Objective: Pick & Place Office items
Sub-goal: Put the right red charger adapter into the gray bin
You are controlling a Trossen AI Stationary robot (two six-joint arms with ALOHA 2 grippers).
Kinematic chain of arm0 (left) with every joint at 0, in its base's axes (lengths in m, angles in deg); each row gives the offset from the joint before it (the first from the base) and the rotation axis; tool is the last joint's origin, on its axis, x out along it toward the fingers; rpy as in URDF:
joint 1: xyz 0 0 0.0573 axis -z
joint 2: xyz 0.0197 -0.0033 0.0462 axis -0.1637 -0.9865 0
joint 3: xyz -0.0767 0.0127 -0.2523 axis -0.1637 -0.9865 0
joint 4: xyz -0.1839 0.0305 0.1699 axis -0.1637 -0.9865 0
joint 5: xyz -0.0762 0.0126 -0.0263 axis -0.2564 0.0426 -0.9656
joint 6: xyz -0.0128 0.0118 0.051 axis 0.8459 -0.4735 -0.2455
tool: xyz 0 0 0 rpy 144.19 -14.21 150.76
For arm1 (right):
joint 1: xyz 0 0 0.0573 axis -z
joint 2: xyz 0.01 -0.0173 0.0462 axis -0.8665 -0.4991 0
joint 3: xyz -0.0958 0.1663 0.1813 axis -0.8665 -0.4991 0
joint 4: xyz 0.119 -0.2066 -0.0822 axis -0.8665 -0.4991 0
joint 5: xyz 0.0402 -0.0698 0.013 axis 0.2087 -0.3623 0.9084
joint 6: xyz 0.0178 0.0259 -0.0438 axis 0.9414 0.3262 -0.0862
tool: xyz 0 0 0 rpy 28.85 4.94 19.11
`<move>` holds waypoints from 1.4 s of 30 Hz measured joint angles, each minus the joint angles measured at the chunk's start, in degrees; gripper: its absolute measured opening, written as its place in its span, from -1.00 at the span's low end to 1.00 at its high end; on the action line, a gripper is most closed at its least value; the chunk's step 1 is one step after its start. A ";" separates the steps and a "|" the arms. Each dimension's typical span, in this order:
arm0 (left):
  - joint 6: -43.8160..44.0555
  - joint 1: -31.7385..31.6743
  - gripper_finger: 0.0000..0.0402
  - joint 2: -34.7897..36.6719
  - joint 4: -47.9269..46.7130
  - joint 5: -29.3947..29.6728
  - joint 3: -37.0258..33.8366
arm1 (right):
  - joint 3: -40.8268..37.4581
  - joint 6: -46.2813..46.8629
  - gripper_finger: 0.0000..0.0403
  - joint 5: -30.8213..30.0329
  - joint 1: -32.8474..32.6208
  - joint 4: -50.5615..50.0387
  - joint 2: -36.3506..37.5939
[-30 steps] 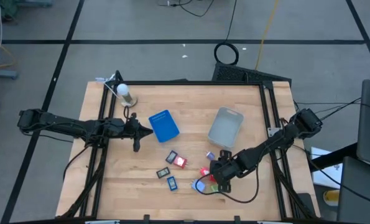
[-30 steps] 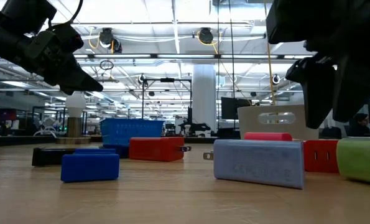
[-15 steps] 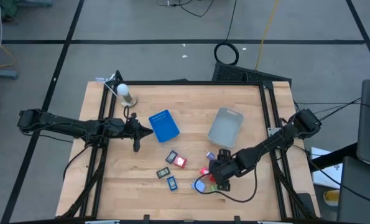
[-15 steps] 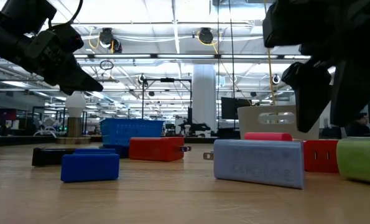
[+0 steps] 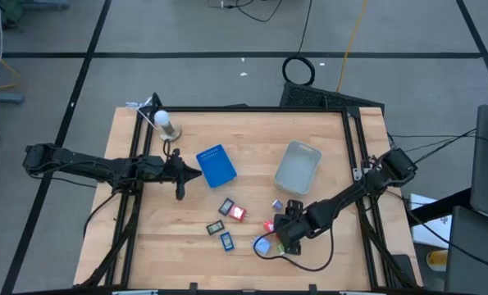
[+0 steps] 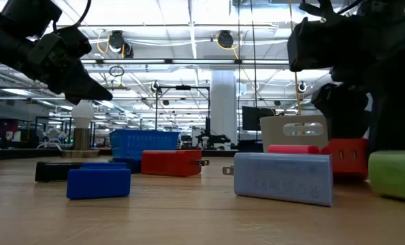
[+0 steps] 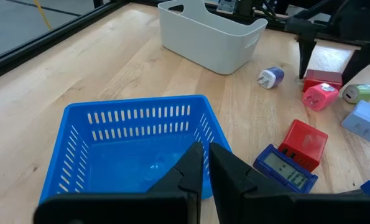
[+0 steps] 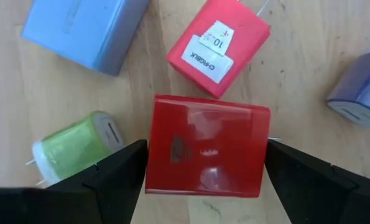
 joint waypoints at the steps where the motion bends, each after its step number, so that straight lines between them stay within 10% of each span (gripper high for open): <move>1: 0.04 0.01 -0.87 0.00 -0.14 0.00 0.00 | 0.02 -0.06 0.56 -0.15 0.00 0.00 -0.14; 25: -0.11 0.01 -0.87 0.00 -1.54 0.00 -0.04 | -0.56 1.03 0.27 -5.69 -1.04 -2.11 2.55; 32: 0.04 0.01 -0.87 0.00 -1.47 0.02 -0.04 | -5.20 -10.99 0.27 -14.28 -4.14 10.03 16.06; 42: 0.91 0.01 -0.87 0.00 -1.49 0.04 -0.04 | -32.05 -19.70 0.27 -12.22 2.59 43.13 45.57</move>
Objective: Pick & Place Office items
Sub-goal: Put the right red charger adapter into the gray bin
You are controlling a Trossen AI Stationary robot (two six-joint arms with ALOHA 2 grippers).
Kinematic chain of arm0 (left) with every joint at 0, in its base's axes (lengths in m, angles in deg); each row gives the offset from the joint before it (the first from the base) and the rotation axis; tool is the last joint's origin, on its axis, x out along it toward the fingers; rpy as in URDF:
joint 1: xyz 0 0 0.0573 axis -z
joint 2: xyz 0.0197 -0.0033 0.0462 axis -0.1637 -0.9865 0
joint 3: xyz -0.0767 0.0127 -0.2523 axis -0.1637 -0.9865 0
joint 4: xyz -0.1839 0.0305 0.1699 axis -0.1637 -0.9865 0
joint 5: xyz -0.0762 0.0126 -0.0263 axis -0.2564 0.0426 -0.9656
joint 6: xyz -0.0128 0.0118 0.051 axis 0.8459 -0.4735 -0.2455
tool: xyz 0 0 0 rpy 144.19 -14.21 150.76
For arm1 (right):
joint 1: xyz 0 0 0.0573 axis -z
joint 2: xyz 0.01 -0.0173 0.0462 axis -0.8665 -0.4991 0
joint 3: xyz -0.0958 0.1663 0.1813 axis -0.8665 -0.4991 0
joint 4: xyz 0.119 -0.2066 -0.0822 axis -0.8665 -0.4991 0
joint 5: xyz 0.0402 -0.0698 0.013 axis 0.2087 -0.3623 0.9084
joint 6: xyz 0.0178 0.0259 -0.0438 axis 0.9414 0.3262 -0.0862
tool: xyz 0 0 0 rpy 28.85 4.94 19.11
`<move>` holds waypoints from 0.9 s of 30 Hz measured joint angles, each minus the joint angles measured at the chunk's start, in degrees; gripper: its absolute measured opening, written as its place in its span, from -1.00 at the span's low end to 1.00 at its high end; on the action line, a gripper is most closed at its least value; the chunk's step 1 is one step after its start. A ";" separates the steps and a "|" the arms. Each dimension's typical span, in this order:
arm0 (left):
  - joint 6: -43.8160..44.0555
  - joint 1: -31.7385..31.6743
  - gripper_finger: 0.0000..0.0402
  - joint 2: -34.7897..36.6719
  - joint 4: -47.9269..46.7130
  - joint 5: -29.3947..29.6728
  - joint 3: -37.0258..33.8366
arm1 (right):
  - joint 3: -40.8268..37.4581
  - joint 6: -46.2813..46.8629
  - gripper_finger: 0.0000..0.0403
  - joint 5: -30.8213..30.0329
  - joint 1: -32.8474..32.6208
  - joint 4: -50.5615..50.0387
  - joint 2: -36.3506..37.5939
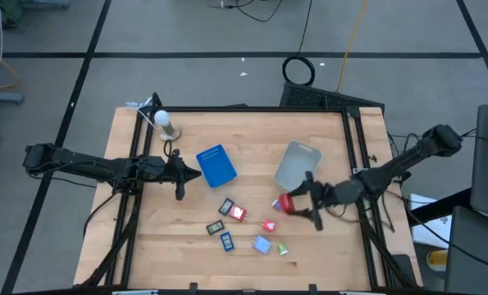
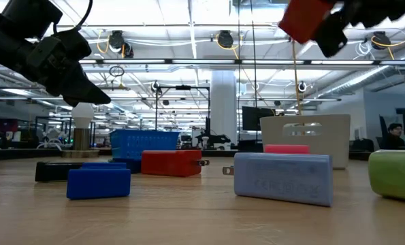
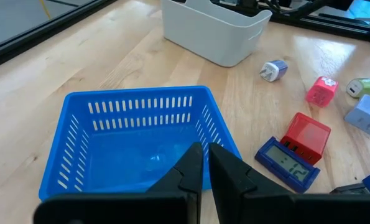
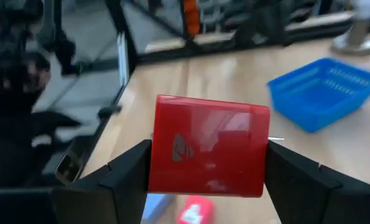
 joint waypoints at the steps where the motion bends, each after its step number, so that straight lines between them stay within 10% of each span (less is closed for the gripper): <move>1: 0.00 -0.02 -0.87 0.00 0.02 0.00 0.00 | -2.05 -0.53 0.27 -0.40 0.52 0.24 2.60; 14: -1.11 0.00 -0.87 0.00 0.00 0.09 0.00 | -18.30 -6.74 0.27 -2.68 4.51 1.36 25.89; 27: -2.02 -0.01 -0.87 0.00 0.00 0.07 0.00 | -22.44 -7.18 0.27 -2.72 8.78 4.32 29.40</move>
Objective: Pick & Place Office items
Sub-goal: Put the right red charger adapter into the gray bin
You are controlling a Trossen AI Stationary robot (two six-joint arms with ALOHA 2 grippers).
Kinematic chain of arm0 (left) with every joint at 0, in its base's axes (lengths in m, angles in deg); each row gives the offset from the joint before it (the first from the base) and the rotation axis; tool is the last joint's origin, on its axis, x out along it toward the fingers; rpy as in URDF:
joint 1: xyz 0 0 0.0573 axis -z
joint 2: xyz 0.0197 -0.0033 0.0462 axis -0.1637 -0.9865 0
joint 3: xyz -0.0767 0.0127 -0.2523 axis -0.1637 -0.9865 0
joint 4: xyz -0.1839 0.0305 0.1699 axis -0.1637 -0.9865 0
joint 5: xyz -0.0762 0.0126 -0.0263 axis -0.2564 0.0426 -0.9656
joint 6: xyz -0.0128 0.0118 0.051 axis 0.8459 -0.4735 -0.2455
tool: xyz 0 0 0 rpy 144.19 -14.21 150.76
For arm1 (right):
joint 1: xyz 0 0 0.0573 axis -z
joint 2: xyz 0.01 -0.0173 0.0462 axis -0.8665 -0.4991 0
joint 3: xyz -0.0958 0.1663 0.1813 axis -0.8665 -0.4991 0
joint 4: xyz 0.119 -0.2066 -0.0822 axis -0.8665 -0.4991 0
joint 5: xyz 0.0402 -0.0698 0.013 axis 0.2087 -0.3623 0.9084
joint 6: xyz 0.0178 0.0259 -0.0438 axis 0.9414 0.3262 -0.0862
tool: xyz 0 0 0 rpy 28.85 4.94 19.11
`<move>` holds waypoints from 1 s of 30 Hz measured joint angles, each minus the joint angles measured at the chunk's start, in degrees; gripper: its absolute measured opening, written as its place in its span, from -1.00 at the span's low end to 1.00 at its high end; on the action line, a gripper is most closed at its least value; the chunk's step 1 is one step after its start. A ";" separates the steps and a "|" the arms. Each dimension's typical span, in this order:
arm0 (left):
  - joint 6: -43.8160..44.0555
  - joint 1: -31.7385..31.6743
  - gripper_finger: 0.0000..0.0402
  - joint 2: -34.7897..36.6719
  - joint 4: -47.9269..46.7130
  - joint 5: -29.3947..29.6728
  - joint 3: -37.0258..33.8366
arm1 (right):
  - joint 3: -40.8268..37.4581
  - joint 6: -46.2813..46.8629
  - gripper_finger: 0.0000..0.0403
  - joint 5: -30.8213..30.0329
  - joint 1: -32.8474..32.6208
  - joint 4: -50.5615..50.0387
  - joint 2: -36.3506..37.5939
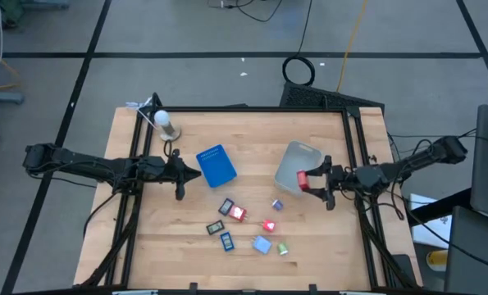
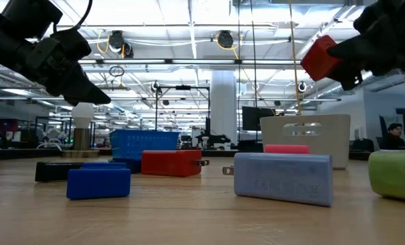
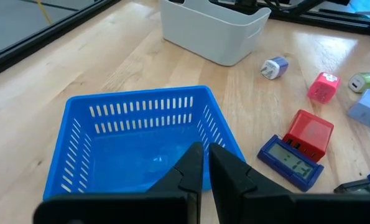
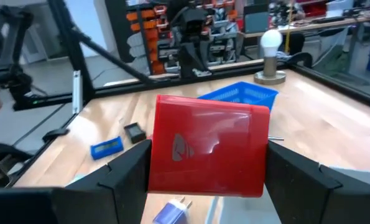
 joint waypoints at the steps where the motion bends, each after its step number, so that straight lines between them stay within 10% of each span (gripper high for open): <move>1: -0.23 0.01 -0.87 0.01 0.01 0.00 0.00 | 1.03 -0.01 0.27 -0.11 0.59 -0.69 -0.65; 16: -0.47 0.01 -0.87 0.00 -0.04 -0.11 0.00 | 27.89 7.34 0.27 -2.50 12.01 -43.25 -27.84; 30: -0.40 0.01 -0.87 0.00 -0.02 -0.15 0.00 | 29.16 5.17 0.27 3.38 19.64 -47.48 -41.05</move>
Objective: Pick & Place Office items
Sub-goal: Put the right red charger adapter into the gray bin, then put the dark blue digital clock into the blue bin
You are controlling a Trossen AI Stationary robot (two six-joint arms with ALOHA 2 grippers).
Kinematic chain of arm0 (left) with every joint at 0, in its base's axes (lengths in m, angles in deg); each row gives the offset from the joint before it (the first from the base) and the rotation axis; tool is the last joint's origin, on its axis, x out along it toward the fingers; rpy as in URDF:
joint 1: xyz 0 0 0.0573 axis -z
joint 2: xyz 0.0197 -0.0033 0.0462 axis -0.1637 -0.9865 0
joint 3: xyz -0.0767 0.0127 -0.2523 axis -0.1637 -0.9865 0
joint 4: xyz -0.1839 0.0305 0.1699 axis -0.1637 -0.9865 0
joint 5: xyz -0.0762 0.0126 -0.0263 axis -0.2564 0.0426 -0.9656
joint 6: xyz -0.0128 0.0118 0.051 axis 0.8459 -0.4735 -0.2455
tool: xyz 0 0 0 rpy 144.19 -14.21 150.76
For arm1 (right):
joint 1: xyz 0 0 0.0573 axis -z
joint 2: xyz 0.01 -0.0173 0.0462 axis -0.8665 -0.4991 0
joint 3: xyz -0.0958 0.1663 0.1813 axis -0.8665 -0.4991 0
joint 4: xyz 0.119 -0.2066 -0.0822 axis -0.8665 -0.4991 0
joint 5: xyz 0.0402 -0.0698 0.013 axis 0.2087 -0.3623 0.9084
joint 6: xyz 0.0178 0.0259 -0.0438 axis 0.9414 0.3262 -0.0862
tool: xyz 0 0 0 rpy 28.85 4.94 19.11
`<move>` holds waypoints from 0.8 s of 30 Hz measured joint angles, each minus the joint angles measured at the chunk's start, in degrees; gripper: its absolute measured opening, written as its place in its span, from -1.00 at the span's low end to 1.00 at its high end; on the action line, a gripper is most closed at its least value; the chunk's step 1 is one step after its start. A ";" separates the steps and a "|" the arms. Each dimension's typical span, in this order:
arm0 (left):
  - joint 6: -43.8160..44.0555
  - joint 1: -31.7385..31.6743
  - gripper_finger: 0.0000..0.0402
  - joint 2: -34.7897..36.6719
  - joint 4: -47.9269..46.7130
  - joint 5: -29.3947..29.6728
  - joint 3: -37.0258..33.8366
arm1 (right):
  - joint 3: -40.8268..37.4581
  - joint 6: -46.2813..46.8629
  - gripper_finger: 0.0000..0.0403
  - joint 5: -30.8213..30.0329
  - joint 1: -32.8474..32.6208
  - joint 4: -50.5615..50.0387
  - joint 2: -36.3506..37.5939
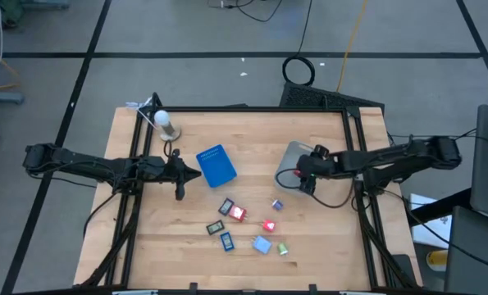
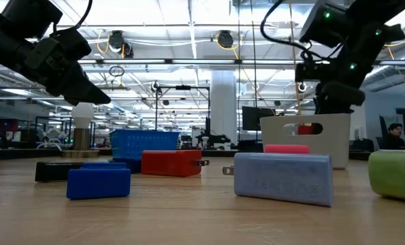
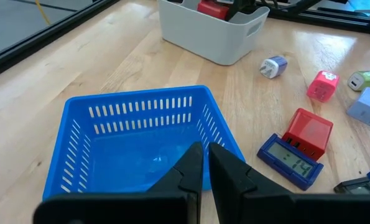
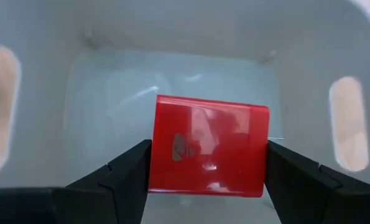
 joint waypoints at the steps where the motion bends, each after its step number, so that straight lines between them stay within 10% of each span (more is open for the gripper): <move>1: 0.00 0.00 -0.87 0.02 0.02 0.00 0.00 | 0.00 -0.30 0.27 0.22 0.29 0.02 -0.47; 14: 0.90 0.02 -0.87 0.00 0.00 -1.62 0.00 | 0.02 -2.84 0.28 3.10 1.77 -0.57 -5.10; 24: 0.92 0.04 -0.87 0.00 -0.13 -1.63 0.00 | 0.02 -2.20 0.95 2.79 1.77 0.39 -2.96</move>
